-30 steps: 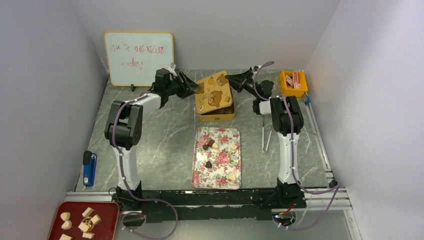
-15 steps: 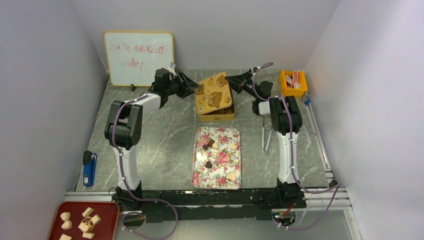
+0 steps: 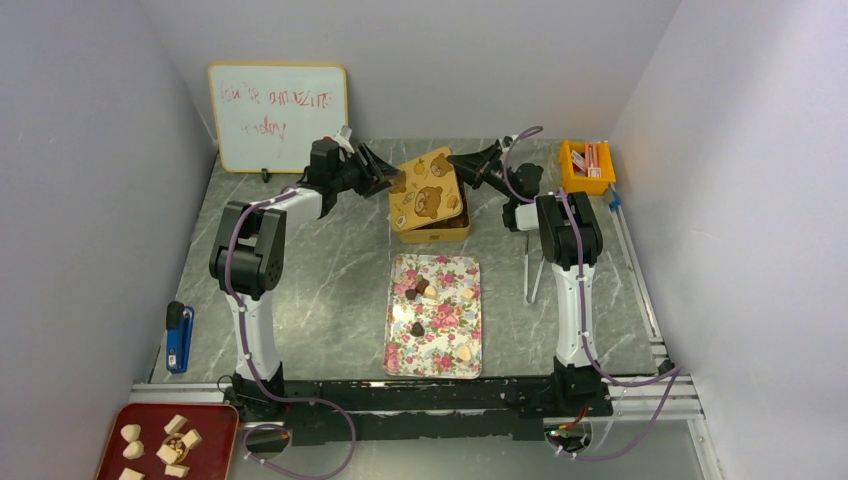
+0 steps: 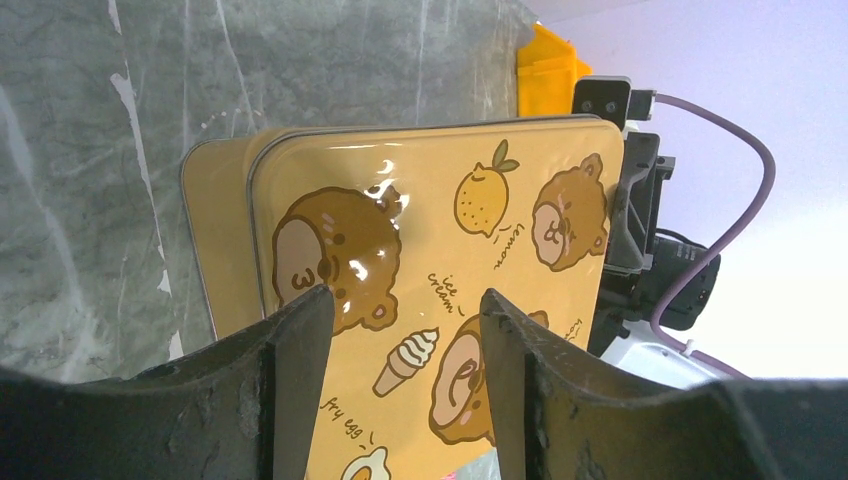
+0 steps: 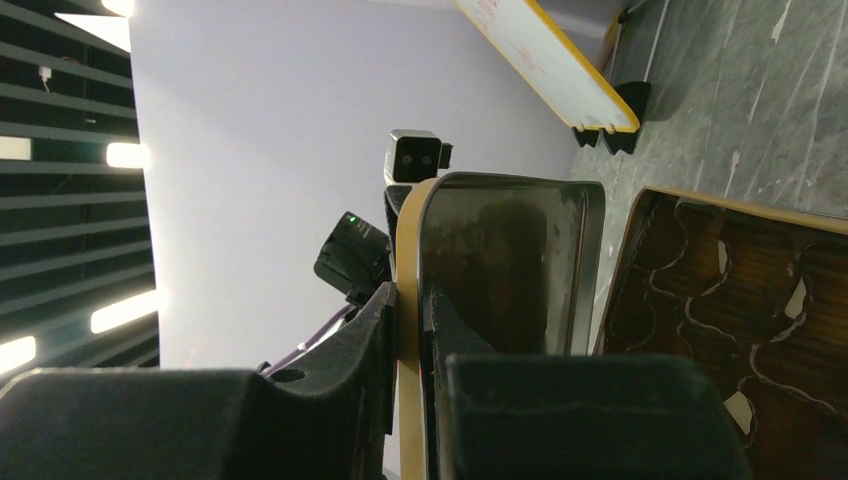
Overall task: Pack the chocolate
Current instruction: Pick up the box lid from the packing box.
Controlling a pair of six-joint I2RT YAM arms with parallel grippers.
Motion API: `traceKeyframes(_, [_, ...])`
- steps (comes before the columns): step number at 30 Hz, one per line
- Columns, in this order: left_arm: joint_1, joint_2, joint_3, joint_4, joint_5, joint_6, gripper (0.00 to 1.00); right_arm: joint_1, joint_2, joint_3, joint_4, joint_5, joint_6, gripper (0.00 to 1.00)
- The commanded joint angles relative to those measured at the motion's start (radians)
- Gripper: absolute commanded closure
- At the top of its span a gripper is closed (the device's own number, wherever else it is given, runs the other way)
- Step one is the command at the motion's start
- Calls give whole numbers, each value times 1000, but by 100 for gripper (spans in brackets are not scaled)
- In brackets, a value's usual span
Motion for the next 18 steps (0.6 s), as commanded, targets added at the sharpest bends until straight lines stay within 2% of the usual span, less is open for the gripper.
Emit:
traceKeyframes(1, [-3,-2,-9,46,26,-6,40,-7,5,8,67,2,-12,100])
traceKeyframes(18, [-4,-16,-32,10,25,29,40,-21,24,34,61,3,-10,100])
